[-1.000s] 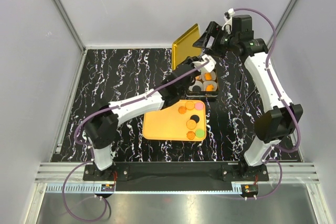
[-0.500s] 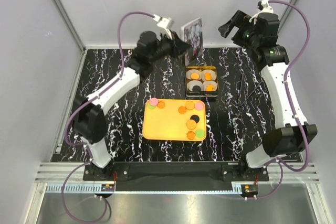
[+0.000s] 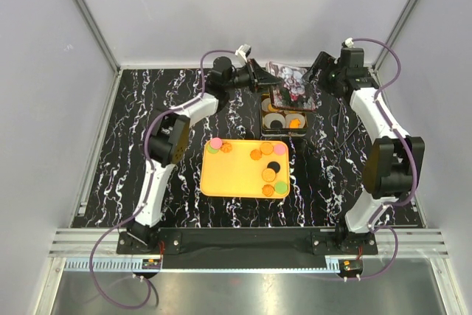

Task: Pack the cookies

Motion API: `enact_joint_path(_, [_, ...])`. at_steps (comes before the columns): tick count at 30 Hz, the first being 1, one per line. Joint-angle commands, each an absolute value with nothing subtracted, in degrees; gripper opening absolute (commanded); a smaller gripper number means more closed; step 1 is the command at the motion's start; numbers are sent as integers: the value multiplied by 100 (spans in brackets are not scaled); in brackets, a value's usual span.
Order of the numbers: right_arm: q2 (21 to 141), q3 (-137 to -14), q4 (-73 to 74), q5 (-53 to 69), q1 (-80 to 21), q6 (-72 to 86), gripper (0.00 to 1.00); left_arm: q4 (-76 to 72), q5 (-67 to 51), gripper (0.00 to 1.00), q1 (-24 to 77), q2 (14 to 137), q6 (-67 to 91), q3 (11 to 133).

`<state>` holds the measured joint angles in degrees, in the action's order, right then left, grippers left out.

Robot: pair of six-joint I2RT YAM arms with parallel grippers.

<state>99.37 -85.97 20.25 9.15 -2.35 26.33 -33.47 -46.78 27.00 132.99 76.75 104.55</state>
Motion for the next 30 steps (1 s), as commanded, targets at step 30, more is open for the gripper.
enact_joint_path(30, [10986,-7550,-237,2004,-132,3296,100,-3718,-5089,0,2567,14801,8332,11294])
